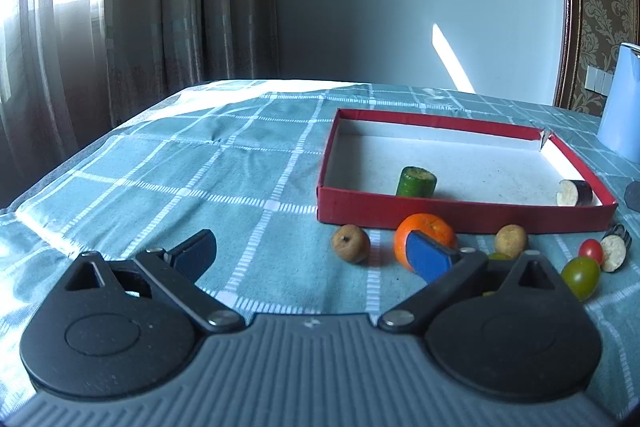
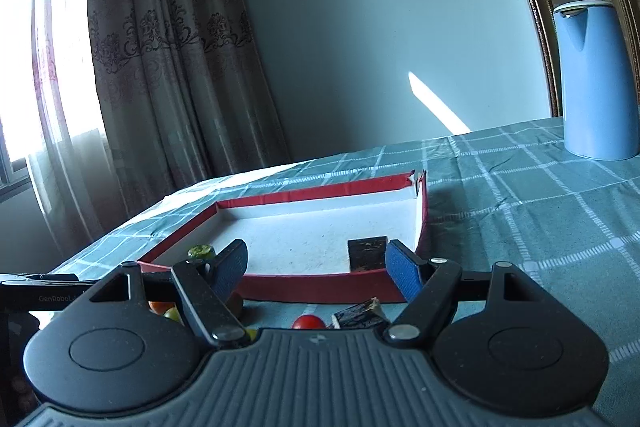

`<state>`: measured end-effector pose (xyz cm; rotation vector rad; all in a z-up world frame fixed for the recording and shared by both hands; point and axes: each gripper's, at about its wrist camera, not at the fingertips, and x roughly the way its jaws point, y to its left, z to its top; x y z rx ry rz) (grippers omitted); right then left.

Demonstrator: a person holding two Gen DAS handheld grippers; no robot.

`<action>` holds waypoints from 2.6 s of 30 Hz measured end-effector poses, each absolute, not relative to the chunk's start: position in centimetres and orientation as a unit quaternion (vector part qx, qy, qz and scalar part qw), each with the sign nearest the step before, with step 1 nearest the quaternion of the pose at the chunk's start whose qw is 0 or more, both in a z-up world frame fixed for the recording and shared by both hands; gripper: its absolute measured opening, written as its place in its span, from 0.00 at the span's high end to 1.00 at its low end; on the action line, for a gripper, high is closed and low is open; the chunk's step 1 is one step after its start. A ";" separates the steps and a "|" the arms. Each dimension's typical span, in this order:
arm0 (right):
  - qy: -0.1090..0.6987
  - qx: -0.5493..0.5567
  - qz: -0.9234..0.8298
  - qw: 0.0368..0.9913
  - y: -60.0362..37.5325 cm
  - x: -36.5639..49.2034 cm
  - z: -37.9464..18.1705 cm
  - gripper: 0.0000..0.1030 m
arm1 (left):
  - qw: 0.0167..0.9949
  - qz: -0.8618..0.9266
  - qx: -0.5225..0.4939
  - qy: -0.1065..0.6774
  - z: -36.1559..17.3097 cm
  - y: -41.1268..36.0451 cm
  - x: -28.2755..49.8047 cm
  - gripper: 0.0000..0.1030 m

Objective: Organize fruits
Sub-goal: 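Close the right gripper on the green tomato, then carry the green tomato into the red box and release it, then move the left gripper toward the brown kiwi fruit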

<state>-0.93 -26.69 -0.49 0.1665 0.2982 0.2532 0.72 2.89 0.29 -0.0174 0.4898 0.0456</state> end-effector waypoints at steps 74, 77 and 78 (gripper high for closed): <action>0.130 0.075 0.050 0.987 -26.8 -3.2 -0.6 0.26 | 0.968 0.003 -0.016 0.251 -0.3 3.2 0.3 0.00; 0.141 0.075 0.053 0.986 -26.7 -2.9 -0.8 0.26 | 0.973 -0.016 0.007 0.232 0.0 2.3 -0.5 0.00; 0.143 0.077 0.052 0.985 -26.8 -2.9 -0.8 0.26 | 0.974 -0.018 0.018 0.226 0.0 1.9 -0.8 0.00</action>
